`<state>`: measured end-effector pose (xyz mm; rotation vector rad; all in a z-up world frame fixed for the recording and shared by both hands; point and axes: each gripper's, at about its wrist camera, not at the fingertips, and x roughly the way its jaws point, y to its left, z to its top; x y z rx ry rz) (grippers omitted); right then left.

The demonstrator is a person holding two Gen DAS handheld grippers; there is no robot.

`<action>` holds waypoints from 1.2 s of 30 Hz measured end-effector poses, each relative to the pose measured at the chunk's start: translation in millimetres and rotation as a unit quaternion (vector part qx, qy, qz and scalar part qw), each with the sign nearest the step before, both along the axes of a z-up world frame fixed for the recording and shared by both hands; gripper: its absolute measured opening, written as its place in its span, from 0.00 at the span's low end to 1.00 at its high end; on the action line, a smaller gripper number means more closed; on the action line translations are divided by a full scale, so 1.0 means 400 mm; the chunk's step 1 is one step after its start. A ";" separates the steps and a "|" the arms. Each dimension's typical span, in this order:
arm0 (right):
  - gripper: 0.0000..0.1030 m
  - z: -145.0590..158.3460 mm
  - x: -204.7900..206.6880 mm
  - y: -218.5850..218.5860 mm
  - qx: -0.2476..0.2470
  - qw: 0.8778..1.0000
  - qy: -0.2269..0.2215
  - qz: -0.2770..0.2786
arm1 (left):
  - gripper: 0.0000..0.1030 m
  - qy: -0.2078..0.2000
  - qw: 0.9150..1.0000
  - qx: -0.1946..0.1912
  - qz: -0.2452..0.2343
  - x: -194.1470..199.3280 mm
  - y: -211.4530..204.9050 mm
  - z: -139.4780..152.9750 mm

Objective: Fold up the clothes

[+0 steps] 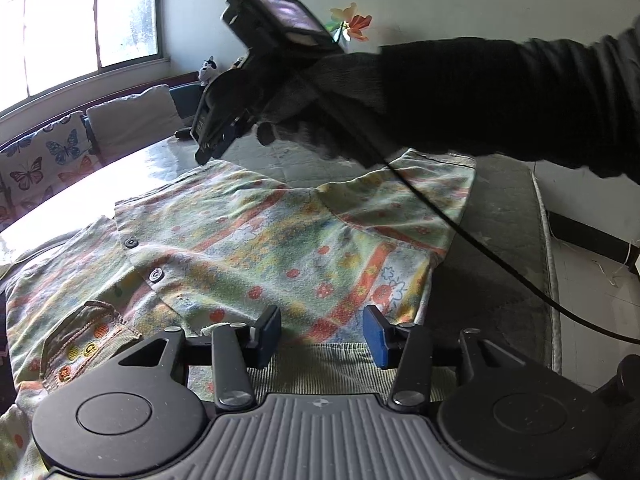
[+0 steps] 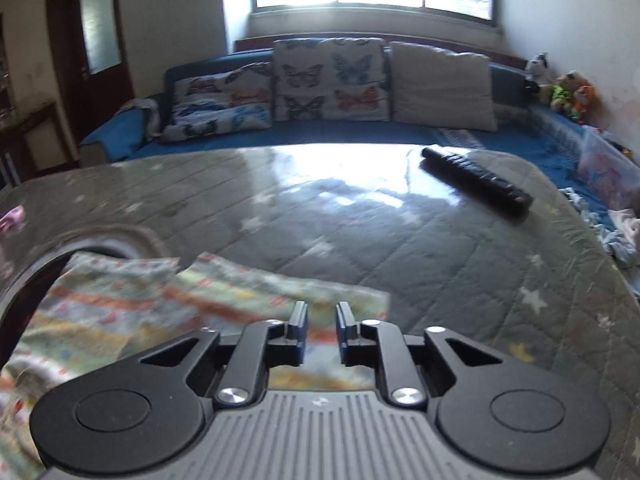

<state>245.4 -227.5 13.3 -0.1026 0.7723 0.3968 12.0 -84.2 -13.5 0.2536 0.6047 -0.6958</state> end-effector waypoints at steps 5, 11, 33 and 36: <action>0.34 -0.021 -0.123 0.046 -0.018 0.997 0.017 0.071 | 0.54 0.001 1.000 0.001 0.012 -0.007 -0.003 0.004; 0.43 -0.033 -0.277 0.036 -0.034 0.995 -0.002 0.094 | 0.57 -0.005 1.000 0.005 0.020 -0.026 0.003 0.007; 0.49 0.010 -0.605 -0.316 0.059 0.997 -0.024 -0.038 | 0.63 -0.056 0.997 0.021 0.043 -0.020 -0.052 0.067; 0.49 0.007 -0.589 -0.399 0.049 0.991 -0.037 -0.116 | 0.63 -0.051 0.997 0.024 0.049 -0.006 -0.072 0.065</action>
